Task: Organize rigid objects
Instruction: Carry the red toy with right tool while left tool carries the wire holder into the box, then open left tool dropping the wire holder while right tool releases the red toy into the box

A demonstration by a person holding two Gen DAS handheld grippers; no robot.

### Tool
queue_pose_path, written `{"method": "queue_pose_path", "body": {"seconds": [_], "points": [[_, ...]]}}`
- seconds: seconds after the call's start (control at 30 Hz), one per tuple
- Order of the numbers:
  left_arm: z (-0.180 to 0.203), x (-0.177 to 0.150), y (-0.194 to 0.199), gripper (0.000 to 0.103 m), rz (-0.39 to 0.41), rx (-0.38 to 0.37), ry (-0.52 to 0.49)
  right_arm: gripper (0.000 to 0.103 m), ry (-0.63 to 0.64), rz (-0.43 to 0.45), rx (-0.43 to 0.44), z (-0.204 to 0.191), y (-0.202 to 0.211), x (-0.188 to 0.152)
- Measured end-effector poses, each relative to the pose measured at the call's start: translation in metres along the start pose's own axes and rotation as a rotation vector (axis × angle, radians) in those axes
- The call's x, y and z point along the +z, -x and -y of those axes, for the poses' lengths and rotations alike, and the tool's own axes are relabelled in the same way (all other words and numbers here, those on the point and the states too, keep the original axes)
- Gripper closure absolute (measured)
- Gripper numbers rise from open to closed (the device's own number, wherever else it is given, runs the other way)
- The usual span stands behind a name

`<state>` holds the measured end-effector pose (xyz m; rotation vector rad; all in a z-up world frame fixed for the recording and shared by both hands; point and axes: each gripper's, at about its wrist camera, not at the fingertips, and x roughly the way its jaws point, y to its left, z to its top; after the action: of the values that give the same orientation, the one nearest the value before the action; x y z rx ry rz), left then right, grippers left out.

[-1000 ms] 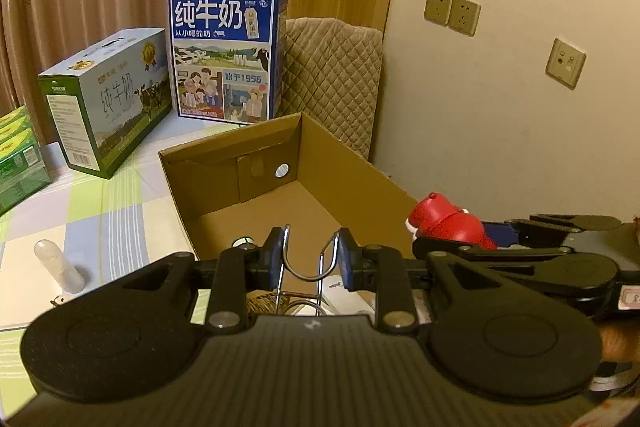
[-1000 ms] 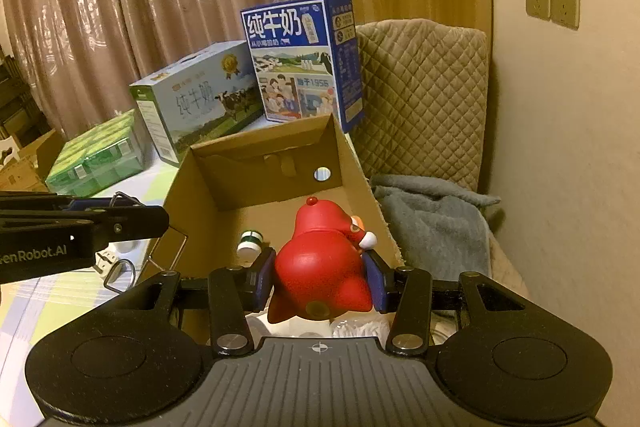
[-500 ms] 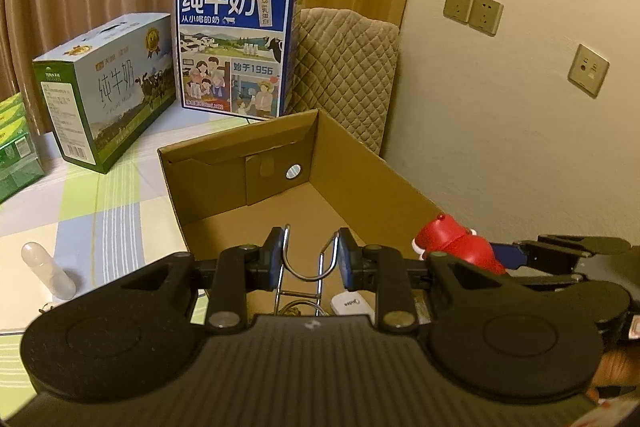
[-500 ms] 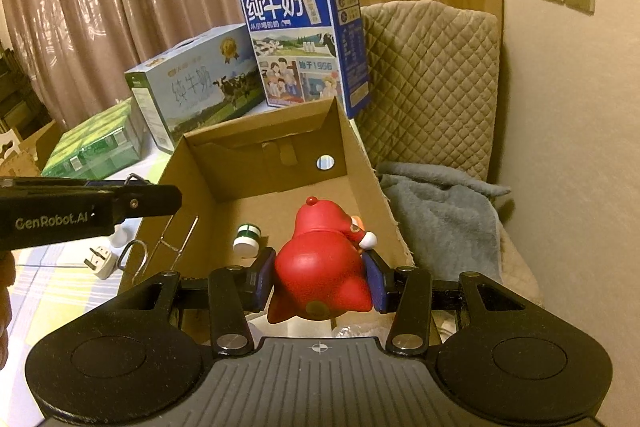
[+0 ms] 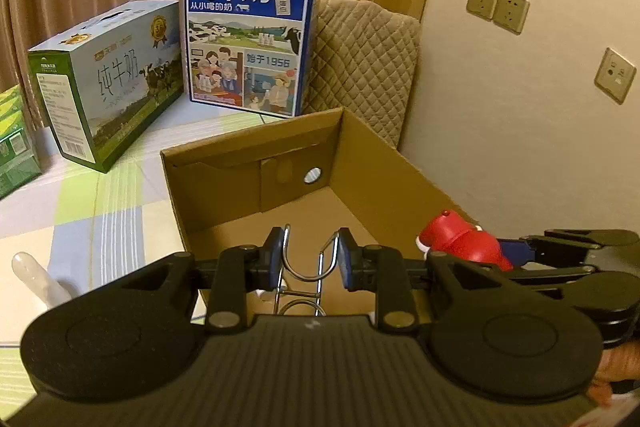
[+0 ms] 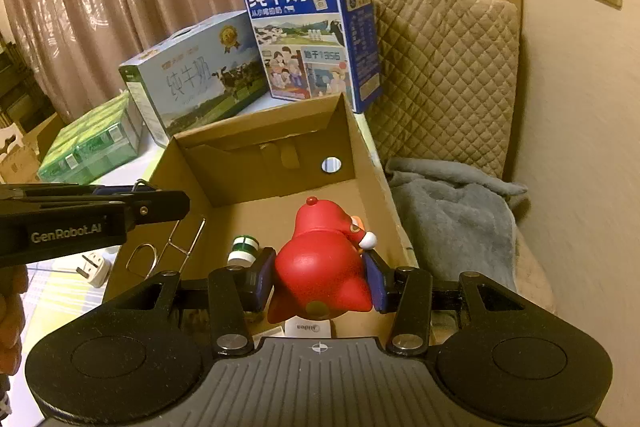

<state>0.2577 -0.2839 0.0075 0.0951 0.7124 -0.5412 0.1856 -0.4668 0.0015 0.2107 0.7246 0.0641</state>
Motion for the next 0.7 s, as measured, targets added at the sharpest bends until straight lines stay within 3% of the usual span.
{"method": "queue_pose_path", "body": {"seconds": [0.5,0.7], "points": [[-0.011,-0.001,-0.028,0.08,-0.034,0.031,0.007,0.059,-0.001,-0.023,-0.001,0.0,-0.018,0.003],[-0.014,0.0,-0.021,0.074,-0.009,0.037,0.014,0.059,-0.008,-0.027,-0.003,0.001,-0.019,0.002]]}}
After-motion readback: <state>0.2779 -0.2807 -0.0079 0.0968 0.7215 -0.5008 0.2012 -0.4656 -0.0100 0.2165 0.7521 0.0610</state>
